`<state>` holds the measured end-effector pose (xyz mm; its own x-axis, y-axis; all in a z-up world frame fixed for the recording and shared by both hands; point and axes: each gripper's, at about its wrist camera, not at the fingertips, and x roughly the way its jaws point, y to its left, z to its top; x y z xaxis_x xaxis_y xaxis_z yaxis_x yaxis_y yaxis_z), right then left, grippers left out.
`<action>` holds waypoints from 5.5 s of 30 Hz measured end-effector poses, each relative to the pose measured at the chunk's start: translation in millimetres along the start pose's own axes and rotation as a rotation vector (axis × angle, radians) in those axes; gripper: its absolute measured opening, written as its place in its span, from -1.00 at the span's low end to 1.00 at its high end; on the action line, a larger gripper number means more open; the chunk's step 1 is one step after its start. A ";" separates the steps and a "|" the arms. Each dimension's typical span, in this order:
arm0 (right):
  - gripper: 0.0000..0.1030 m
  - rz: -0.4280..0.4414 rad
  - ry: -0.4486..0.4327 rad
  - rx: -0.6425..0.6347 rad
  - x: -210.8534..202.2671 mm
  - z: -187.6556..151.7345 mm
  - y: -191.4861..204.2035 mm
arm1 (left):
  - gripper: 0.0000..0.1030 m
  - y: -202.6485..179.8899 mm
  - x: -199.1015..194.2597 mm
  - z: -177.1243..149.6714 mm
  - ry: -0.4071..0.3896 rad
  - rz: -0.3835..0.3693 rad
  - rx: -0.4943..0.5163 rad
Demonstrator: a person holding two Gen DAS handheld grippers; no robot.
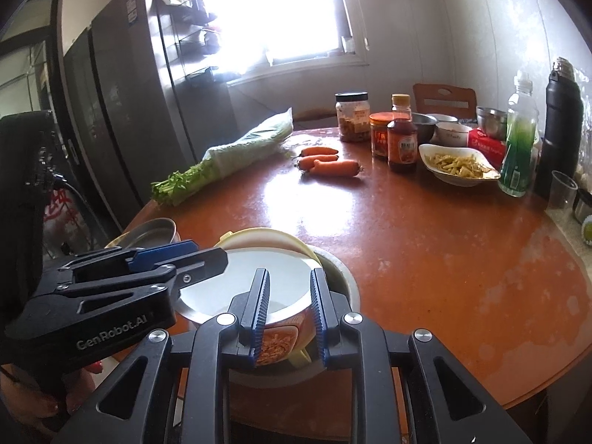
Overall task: Organize plates and bowls
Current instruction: 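Lower the white paper bowl with both grippers into the yellow bowl, then open both grippers and release the white paper bowl, then move both grippers to the steel bowl rim and grasp it, then lift the nested bowls with both grippers and carry them toward the steel pan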
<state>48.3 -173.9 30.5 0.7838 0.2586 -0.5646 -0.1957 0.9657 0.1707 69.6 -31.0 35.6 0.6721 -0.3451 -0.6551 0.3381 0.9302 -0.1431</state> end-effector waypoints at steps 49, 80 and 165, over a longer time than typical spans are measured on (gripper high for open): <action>-0.44 0.003 0.066 -0.010 32.4 -12.2 -7.5 | -0.17 9.0 23.9 -16.7 0.051 0.039 0.015; 0.41 -0.031 0.013 0.011 -1.8 -12.2 -17.8 | 0.70 28.2 -18.8 -35.0 0.026 0.056 -0.070; -0.38 0.065 0.126 0.049 55.1 -12.2 -36.6 | 0.18 18.5 44.0 -45.0 0.139 -0.078 -0.169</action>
<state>91.5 -194.8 -16.7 0.6898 0.3245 -0.6472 -0.2126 0.9453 0.2475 75.8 -23.4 -29.3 0.5468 -0.4069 -0.7317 0.2626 0.9132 -0.3116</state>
